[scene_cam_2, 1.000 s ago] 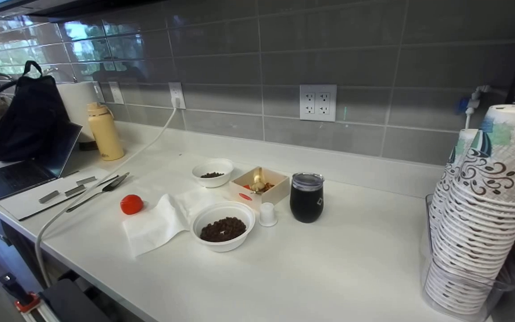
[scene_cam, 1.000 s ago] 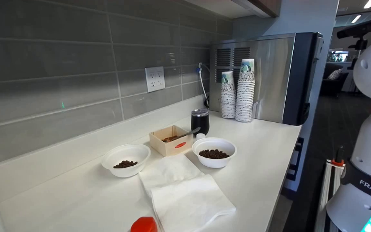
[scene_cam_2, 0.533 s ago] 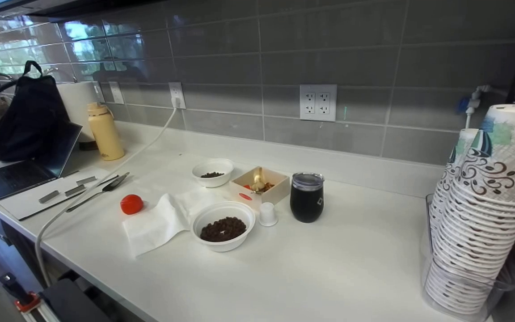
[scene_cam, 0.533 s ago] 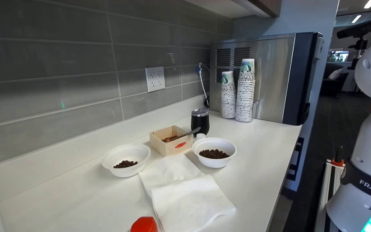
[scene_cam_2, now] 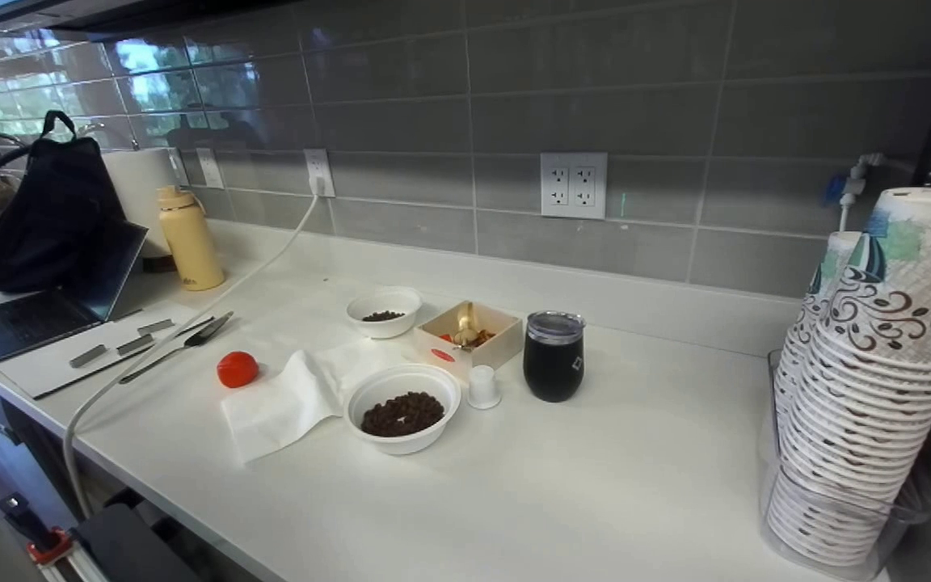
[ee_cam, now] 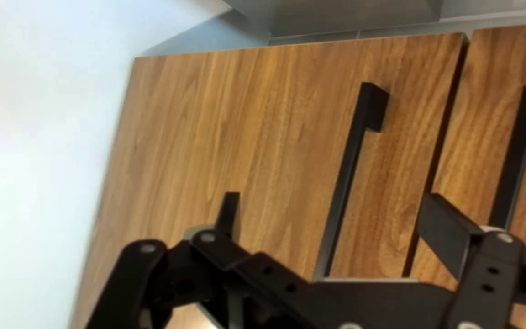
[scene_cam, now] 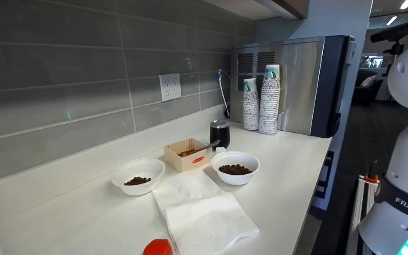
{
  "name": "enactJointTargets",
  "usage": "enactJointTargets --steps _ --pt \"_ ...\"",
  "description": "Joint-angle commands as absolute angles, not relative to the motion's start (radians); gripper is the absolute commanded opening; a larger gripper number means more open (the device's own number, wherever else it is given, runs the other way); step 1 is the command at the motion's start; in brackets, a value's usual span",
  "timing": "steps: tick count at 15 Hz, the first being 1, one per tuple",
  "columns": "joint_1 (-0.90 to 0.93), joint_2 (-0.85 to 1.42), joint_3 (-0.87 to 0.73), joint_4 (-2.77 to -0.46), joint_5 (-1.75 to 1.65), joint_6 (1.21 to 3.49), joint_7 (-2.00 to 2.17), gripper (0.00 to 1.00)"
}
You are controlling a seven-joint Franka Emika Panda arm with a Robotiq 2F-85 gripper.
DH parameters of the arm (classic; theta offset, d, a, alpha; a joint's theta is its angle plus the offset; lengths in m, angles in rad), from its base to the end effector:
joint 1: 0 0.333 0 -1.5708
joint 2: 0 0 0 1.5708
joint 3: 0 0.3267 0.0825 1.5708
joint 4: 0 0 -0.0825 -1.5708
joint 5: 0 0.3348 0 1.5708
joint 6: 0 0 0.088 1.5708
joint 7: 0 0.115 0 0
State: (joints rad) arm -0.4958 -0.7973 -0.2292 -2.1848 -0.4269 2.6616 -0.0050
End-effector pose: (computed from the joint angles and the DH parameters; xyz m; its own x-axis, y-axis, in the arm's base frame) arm 0.1812 -0.2243 0.8024 0.3899 -0.0166 0.9207 -0.6429 -0.7208 0.2593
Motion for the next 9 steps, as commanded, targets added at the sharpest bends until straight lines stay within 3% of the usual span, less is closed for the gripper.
enactJointTargets --steps 1,9 --pt "-0.543 -0.893 -0.242 -2.246 -0.431 2.634 -0.028 1.0" --pt "-0.471 -0.942 -0.196 -2.26 -0.41 2.549 -0.069 1.0"
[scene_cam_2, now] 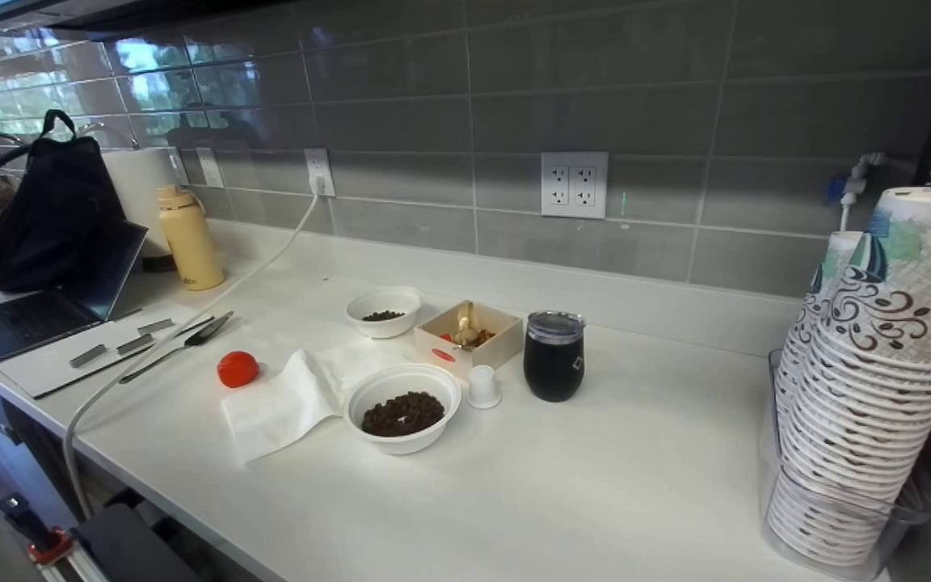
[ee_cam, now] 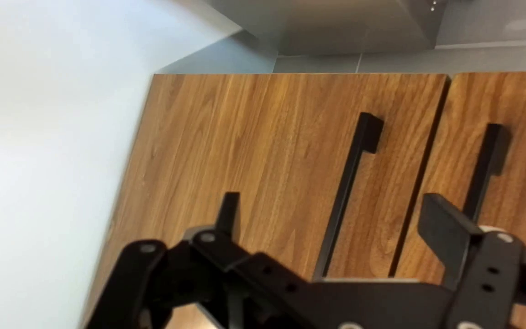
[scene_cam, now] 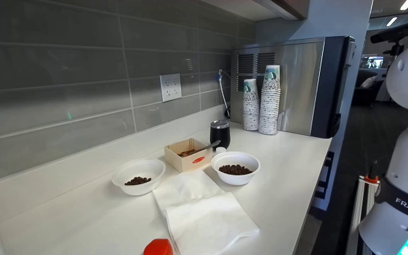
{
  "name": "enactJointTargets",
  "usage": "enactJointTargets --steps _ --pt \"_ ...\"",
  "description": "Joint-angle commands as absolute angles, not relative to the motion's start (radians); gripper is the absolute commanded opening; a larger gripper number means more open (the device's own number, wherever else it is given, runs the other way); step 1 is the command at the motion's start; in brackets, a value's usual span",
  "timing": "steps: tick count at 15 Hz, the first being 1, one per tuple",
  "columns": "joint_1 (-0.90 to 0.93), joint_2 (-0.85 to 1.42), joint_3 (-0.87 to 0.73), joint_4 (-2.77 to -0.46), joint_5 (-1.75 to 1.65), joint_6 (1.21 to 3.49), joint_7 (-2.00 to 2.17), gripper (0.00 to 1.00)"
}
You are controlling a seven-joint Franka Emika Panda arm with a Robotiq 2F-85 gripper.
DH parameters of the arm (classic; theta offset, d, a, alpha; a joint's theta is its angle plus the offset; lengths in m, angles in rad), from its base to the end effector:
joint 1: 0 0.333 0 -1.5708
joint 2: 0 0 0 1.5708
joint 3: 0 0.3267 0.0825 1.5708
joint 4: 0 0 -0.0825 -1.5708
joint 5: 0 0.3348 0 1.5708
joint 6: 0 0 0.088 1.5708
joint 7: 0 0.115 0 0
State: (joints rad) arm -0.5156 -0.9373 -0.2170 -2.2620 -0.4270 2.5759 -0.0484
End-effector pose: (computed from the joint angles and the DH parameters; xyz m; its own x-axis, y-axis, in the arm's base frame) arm 0.1403 -0.2002 0.7920 0.4212 -0.0173 0.9068 -0.6385 -0.7157 0.2829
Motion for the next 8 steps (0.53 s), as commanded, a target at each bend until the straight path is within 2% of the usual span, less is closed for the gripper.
enactJointTargets --steps 1,8 --pt "-0.458 -0.923 -0.189 -2.249 -0.411 2.555 -0.066 1.0" --pt "-0.38 -0.757 -0.192 -2.132 -0.4 2.597 -0.065 1.0"
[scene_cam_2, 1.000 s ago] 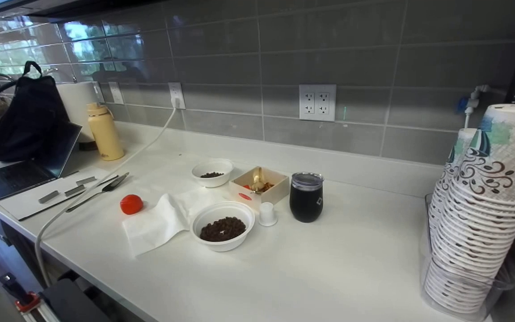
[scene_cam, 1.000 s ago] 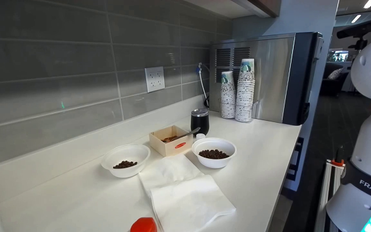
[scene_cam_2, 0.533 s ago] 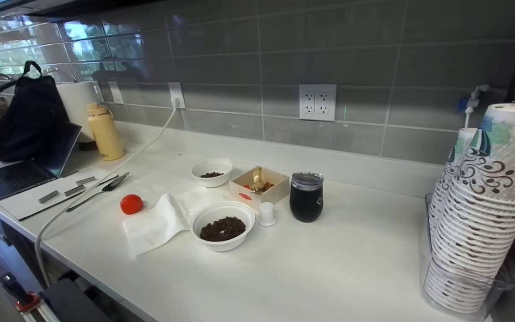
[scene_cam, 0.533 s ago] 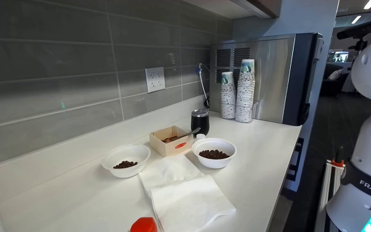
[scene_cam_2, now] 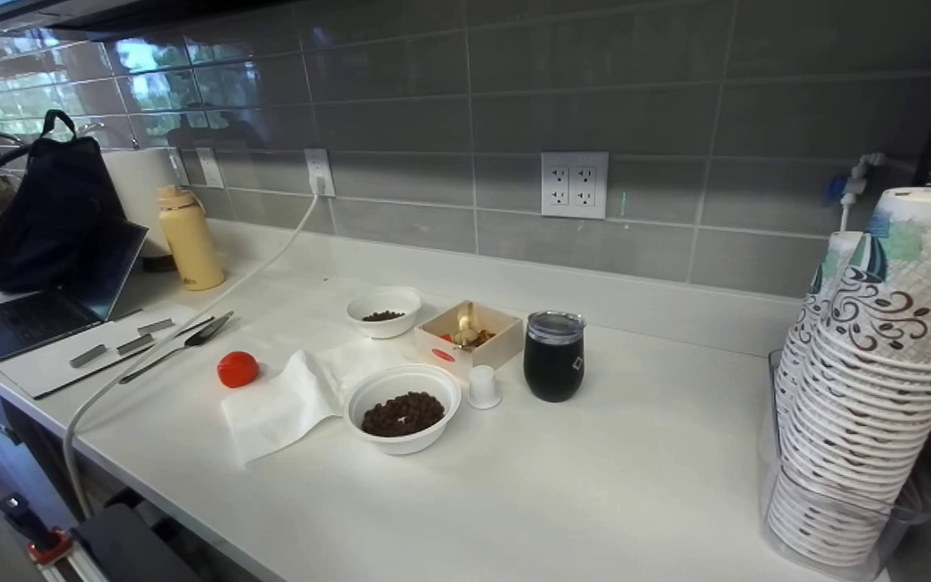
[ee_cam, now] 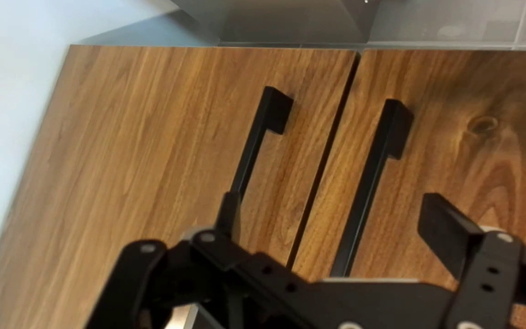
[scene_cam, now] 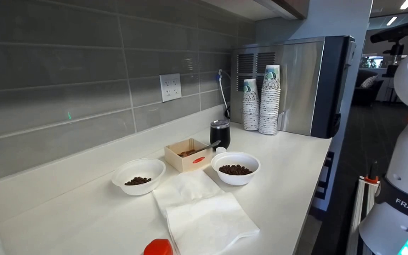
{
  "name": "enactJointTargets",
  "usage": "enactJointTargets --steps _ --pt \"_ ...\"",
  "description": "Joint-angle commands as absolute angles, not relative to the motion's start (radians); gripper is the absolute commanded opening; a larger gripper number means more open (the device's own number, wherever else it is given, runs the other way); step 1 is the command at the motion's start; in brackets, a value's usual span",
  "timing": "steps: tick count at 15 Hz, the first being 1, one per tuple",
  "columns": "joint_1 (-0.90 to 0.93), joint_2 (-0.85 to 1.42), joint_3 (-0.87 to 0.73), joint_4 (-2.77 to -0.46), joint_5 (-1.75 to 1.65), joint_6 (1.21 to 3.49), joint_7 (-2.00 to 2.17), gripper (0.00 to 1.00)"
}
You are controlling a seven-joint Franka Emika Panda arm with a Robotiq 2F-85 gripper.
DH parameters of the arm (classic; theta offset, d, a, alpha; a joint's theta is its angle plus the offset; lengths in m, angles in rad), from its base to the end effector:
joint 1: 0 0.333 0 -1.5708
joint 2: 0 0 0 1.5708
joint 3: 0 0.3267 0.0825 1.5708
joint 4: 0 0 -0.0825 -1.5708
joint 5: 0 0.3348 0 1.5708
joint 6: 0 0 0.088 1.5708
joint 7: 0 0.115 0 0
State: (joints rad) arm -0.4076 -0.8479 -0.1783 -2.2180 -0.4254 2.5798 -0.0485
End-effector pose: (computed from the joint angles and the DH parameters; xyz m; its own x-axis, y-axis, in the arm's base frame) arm 0.1998 -0.1812 0.7937 0.4670 0.0503 0.8828 -0.5269 -0.7860 0.3235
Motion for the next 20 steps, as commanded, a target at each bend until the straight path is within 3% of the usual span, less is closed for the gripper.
enactJointTargets --steps 1,10,20 --pt "-0.374 -0.732 -0.197 -2.11 -0.397 2.6 -0.066 1.0" --pt "-0.354 -0.604 -0.246 -1.985 -0.356 2.592 -0.075 1.0" --pt "-0.439 -0.812 -0.242 -2.18 -0.399 2.543 -0.073 1.0"
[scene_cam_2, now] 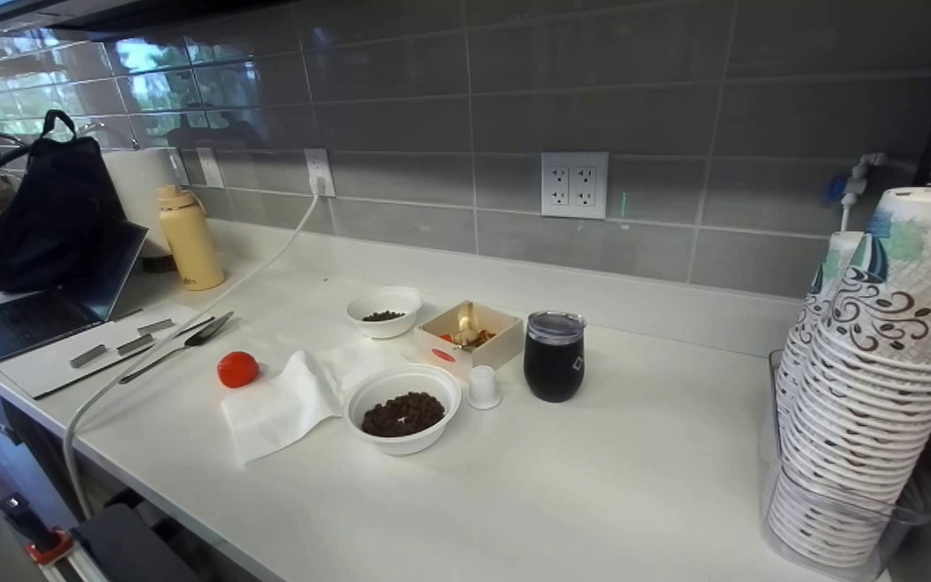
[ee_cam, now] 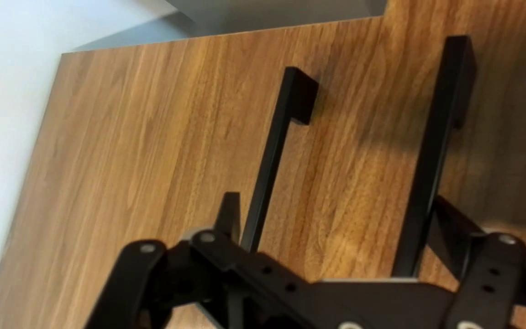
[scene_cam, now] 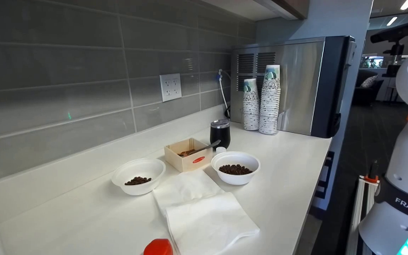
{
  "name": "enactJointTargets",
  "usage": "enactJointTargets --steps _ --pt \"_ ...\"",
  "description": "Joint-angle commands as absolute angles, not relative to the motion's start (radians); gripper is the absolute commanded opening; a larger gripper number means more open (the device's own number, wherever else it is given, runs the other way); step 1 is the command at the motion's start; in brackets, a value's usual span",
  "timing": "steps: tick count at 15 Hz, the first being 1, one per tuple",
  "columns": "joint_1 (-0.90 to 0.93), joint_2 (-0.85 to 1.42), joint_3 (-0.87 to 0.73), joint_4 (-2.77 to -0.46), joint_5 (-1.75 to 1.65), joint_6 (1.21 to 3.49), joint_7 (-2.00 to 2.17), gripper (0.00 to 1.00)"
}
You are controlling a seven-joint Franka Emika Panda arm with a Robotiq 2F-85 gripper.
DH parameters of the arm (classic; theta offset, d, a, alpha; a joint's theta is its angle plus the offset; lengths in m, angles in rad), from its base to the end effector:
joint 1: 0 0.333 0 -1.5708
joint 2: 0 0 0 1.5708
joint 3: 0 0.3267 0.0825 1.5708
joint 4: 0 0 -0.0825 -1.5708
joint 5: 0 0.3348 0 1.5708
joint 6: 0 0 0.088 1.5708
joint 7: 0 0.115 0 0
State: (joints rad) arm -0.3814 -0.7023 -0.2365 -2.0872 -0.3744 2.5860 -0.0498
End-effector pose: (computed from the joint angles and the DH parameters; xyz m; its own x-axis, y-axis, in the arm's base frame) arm 0.2273 -0.2236 0.8091 0.4467 -0.0174 0.8945 -0.5518 -0.7924 0.2601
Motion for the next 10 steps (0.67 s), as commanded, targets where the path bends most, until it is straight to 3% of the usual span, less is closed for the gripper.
enactJointTargets --steps 1,10 --pt "-0.455 -0.839 -0.239 -2.201 -0.404 2.539 -0.069 1.0" --pt "-0.536 -1.112 -0.25 -2.376 -0.415 2.475 -0.073 1.0"
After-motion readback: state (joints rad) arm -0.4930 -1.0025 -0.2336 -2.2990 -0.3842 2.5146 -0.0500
